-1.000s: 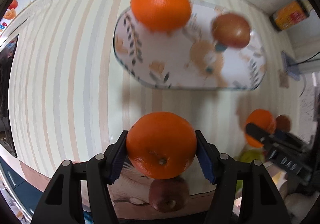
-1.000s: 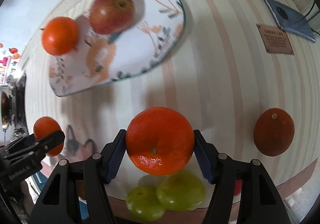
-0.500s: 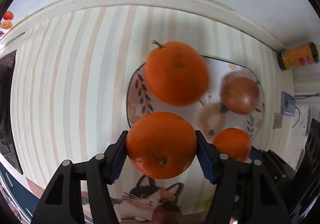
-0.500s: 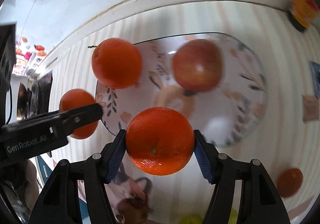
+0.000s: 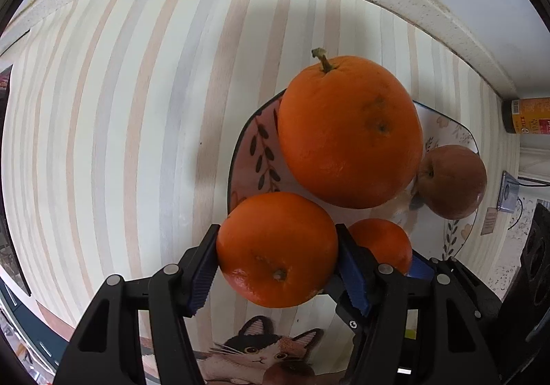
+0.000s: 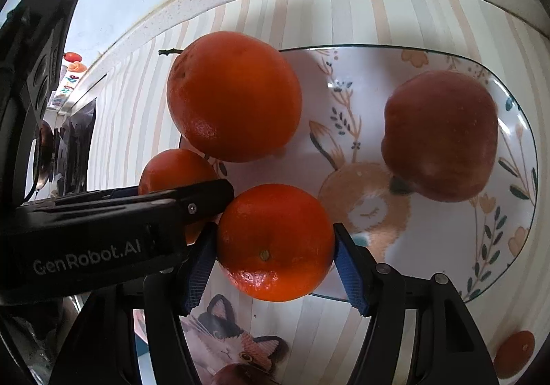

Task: Organize fruits
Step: 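Place the left tool's tangerine on the plate while the right tool places its tangerine beside it, then grasp the dark red apple with the left tool while the right tool grasps a green apple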

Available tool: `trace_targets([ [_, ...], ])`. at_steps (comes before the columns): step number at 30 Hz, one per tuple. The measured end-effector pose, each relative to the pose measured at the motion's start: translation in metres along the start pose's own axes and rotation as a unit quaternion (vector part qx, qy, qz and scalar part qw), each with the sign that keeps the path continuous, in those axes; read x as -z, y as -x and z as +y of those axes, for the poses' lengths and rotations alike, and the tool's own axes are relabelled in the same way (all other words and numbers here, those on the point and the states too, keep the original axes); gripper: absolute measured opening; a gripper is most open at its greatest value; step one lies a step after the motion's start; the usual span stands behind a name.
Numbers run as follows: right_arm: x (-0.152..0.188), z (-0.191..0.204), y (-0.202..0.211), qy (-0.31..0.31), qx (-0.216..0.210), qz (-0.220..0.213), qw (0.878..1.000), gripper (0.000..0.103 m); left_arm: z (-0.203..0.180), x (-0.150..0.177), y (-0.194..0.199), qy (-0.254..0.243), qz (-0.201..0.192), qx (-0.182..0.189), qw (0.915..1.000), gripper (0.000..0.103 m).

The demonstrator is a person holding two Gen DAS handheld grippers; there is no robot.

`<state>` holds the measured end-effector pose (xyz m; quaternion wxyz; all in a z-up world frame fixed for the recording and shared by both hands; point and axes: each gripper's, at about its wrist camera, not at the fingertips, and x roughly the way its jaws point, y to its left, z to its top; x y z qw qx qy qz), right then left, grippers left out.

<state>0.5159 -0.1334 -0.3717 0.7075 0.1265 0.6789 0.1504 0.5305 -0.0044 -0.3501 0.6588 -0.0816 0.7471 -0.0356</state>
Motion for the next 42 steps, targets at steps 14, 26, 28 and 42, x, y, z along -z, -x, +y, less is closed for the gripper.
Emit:
trace_targets([
  [14,0.021,-0.021,0.048,-0.016,0.062,-0.004,0.998,0.096,0.001,0.027,0.045,-0.004,-0.058,-0.012,0.9982,0.094],
  [26,0.076,-0.036,0.123,-0.030,0.139,-0.079,0.987,0.096,-0.011,0.092,0.088,-0.040,-0.136,-0.047,0.9888,0.094],
  [28,0.085,-0.031,0.134,-0.026,0.142,-0.089,0.985,0.096,-0.014,0.104,0.095,-0.043,-0.148,-0.046,0.9869,0.094],
  [42,0.141,-0.001,0.210,-0.002,0.143,-0.163,0.976,0.096,-0.032,0.167,0.144,-0.070,-0.209,-0.031,0.9749,0.094],
])
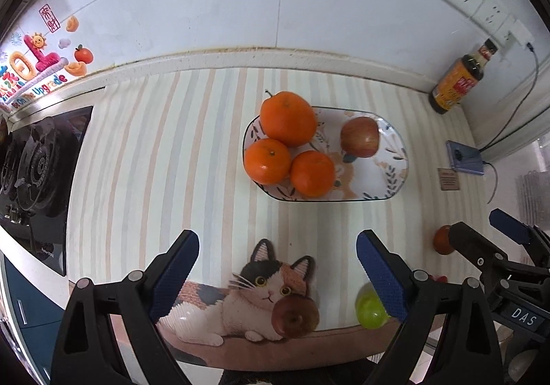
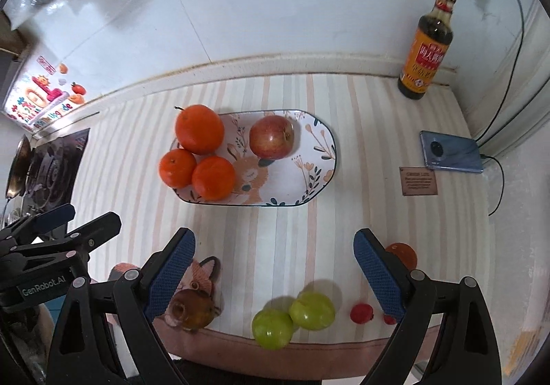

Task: Organize fruits
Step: 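Grasp the dark red apple with the left tool while the right tool grasps a green apple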

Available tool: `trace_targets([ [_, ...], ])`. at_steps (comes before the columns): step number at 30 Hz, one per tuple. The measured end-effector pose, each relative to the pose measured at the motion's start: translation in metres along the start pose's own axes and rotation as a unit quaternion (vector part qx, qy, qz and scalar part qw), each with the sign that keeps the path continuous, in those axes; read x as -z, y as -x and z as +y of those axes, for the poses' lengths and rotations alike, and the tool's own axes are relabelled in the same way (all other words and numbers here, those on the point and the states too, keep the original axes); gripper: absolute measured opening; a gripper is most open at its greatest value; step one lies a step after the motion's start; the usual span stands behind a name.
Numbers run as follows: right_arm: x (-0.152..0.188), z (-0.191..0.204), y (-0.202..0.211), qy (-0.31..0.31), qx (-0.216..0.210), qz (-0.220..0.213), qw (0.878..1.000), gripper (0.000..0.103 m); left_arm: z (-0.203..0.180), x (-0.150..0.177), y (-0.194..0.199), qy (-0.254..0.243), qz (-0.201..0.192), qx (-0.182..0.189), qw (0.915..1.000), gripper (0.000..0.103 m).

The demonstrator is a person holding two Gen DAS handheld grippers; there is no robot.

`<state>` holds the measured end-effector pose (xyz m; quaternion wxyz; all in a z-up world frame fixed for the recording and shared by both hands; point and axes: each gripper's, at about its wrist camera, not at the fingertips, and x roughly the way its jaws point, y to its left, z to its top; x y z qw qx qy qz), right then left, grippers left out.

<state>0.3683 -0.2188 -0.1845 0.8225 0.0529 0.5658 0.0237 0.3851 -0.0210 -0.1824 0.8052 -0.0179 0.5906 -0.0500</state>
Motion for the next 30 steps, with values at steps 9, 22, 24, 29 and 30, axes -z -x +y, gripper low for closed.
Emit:
trace_targets([
  [9,0.012,0.004,0.046,0.000,-0.009,-0.034,0.999,0.096,-0.005,0.008,0.040,-0.004,-0.034,0.011,0.9993,0.094],
  [22,0.037,-0.012,0.018,-0.043,-0.052,0.022,0.997,0.099,-0.010,0.029,0.014,-0.021,-0.001,0.007,0.9998,0.102],
  [24,0.049,-0.016,-0.006,-0.048,-0.057,0.055,0.996,0.099,-0.012,0.038,-0.006,-0.029,0.029,0.002,0.9992,0.102],
  [29,0.084,-0.031,-0.064,-0.075,-0.071,0.135,0.985,0.099,-0.018,0.068,-0.070,-0.043,0.117,-0.016,0.9920,0.102],
  [30,0.091,-0.034,-0.071,-0.080,-0.073,0.145,0.983,0.099,-0.018,0.073,-0.080,-0.040,0.132,-0.013,0.9904,0.102],
])
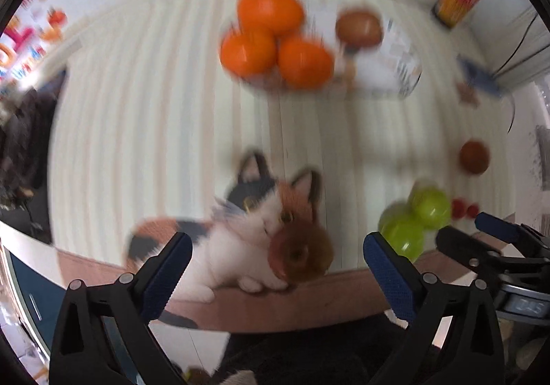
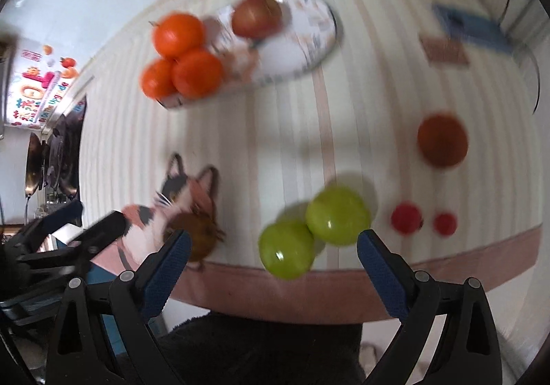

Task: Organize fruits
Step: 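Grasp the dark red apple with the left tool while the right tool grasps a green apple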

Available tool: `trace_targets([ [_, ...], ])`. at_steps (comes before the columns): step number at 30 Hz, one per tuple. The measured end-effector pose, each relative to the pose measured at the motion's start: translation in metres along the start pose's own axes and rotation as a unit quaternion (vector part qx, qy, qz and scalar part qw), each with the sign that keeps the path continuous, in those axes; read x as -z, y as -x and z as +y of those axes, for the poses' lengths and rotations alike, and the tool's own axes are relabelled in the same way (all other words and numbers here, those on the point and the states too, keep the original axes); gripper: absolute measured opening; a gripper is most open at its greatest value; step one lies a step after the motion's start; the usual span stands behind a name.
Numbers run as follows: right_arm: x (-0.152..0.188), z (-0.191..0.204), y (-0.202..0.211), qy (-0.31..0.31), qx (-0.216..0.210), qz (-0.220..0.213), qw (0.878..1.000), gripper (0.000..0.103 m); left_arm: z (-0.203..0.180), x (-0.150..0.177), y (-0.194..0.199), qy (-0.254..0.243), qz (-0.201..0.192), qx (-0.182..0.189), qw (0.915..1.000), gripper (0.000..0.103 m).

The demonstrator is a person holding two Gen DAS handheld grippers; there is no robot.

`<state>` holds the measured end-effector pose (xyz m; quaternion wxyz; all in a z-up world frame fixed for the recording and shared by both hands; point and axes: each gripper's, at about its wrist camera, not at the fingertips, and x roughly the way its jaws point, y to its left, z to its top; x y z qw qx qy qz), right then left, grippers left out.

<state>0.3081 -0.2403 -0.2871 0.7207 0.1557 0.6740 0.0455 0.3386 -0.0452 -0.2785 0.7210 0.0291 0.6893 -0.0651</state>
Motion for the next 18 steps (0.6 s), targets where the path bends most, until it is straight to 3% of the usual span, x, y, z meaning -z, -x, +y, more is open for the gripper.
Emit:
trace_targets([
  [5,0.013,-0.017,-0.025,-0.016,-0.009,0.024,1.000,0.099,-0.008,0.005,-0.053,0.005,0.059,0.006,0.9982,0.102],
  [9,0.018,-0.023,-0.040,-0.024,-0.009,0.032,0.999,0.097,-0.016,0.006,-0.071,-0.005,0.071,0.010,0.9974,0.098],
  [13,0.022,-0.024,-0.055,-0.022,-0.017,0.046,0.999,0.089,-0.023,0.009,-0.080,-0.014,0.077,0.011,0.9969,0.063],
  [16,0.023,-0.026,-0.068,-0.029,-0.025,0.056,0.998,0.078,-0.026,0.013,-0.080,-0.015,0.068,0.012,0.9975,0.063],
  [18,0.022,-0.026,-0.073,-0.035,-0.028,0.056,0.997,0.077,-0.027,0.015,-0.081,-0.015,0.068,0.012,0.9975,0.063],
])
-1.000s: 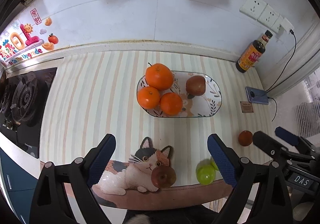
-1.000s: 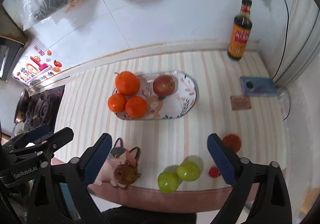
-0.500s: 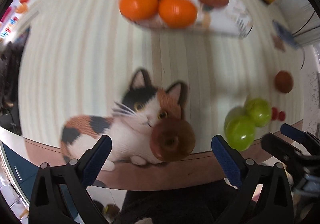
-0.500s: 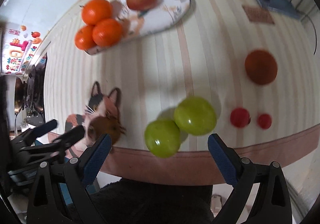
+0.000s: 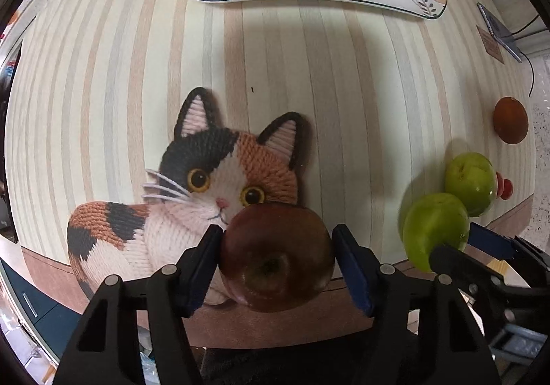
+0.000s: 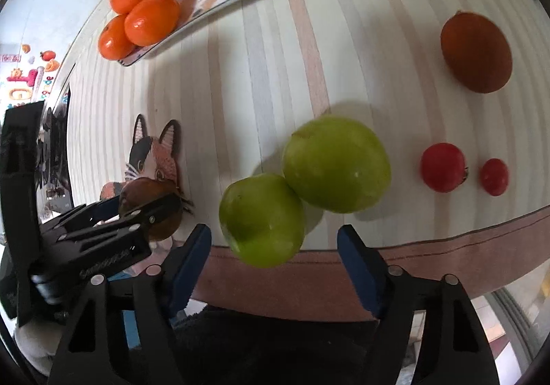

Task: Organize fruits
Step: 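Grasp the dark red apple with the left tool while the right tool grasps a green apple, then set the dark red apple on the plate with the left tool while the right tool sets the green apple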

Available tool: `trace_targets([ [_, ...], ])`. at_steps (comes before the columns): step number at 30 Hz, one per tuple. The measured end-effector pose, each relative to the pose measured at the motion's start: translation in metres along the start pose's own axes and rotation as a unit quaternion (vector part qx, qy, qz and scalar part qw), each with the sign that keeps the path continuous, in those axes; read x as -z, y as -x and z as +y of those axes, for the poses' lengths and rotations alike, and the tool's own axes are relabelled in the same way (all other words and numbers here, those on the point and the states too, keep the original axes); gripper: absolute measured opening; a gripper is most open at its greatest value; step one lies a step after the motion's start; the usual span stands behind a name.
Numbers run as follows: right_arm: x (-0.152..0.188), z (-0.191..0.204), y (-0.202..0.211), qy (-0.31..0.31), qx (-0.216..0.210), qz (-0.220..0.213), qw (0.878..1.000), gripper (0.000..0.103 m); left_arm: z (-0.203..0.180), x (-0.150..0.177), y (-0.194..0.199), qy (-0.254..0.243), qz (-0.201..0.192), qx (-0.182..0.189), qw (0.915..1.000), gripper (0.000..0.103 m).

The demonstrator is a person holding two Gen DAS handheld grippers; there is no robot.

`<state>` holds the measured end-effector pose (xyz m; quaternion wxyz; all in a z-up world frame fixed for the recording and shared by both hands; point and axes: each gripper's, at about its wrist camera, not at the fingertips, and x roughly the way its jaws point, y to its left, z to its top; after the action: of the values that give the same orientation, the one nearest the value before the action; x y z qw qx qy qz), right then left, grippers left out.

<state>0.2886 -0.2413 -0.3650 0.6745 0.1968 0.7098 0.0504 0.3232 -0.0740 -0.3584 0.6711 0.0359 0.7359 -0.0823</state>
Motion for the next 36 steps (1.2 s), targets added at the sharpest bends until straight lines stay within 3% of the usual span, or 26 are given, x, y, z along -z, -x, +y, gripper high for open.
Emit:
trace_targets([
  [7,-0.009,-0.001,-0.025,-0.016,-0.015,0.012,1.000,0.074,-0.004,0.003,-0.003,0.005,0.004,0.006,1.0000,0.063],
  [11,-0.012,0.005,-0.028,-0.008,-0.016,0.007,1.000,0.059,0.000,0.000,-0.001,0.004,0.005,0.006,1.0000,0.063],
  [19,-0.013,0.012,-0.028,0.002,-0.015,0.005,1.000,0.059,0.007,-0.008,0.009,0.003,0.001,0.012,0.9999,0.063],
  [27,-0.018,0.019,0.000,0.003,-0.052,-0.010,0.999,0.059,0.009,-0.024,0.058,0.007,-0.041,0.039,0.9984,0.063],
  [36,-0.065,0.012,0.060,-0.008,-0.086,-0.069,0.994,0.059,0.008,-0.087,0.131,0.011,-0.104,0.072,0.9919,0.063],
])
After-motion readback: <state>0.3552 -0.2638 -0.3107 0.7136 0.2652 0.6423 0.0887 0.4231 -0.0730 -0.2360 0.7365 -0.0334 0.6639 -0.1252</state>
